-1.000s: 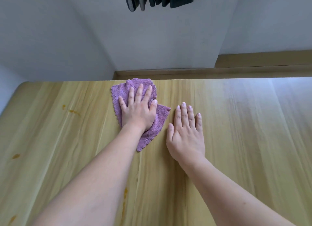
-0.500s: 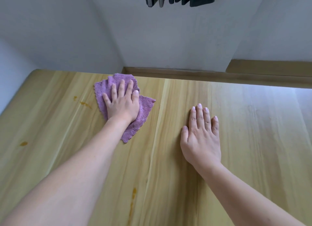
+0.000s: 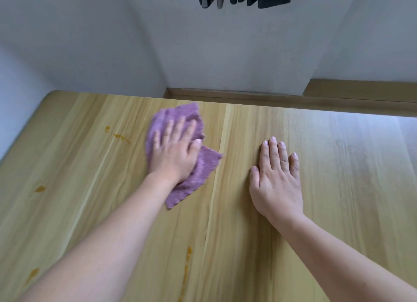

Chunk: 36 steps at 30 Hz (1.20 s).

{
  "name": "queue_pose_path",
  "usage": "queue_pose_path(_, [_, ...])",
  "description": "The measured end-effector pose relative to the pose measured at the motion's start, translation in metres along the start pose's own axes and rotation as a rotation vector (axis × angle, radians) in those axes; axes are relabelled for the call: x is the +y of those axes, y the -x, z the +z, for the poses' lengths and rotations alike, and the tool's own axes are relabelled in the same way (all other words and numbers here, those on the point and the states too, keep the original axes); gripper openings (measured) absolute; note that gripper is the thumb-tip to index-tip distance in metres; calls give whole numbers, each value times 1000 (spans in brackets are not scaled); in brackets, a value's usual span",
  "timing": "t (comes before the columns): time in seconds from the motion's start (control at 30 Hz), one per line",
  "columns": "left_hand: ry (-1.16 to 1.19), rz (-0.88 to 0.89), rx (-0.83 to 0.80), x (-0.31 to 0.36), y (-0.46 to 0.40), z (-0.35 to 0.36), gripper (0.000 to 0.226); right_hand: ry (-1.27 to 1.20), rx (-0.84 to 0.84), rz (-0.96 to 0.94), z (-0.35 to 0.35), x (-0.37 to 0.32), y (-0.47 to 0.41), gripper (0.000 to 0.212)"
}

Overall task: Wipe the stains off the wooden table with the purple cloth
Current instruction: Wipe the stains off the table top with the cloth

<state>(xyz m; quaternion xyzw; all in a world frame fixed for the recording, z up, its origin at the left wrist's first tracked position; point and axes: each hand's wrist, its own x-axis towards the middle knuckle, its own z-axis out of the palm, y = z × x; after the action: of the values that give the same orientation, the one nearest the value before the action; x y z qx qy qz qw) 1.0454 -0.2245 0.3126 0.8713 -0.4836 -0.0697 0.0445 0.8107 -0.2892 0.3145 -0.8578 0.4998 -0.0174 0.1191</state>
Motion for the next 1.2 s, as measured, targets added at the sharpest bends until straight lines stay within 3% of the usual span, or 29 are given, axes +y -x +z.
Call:
queue_pose_path(0.1, [-10, -123, 14, -20, 25, 2, 70, -2, 9, 1, 0, -1, -1, 65])
queue_pose_path(0.4, [-25, -129, 29, -15, 30, 1, 69, -15, -19, -10, -3, 0, 6, 64])
queue_pose_path(0.7, [-37, -130, 33, -14, 29, 1, 69, 11, -27, 49, 5, 10, 99, 64])
queue_pose_path(0.87, [-29, -233, 30, 21, 37, 4, 68, 42, -27, 46, 7, 9, 95, 64])
queue_pose_path(1.03, [20, 182, -34, 117, 80, 22, 64, 60, -36, 29, 4, 12, 95, 67])
queue_pose_path(1.13, [-41, 292, -58, 95, 79, 16, 61, 52, -22, 18, 3, 12, 95, 67])
queue_pose_path(1.2, [-43, 245, -41, 55, 83, 13, 61, 38, -18, 24, 4, 13, 93, 66])
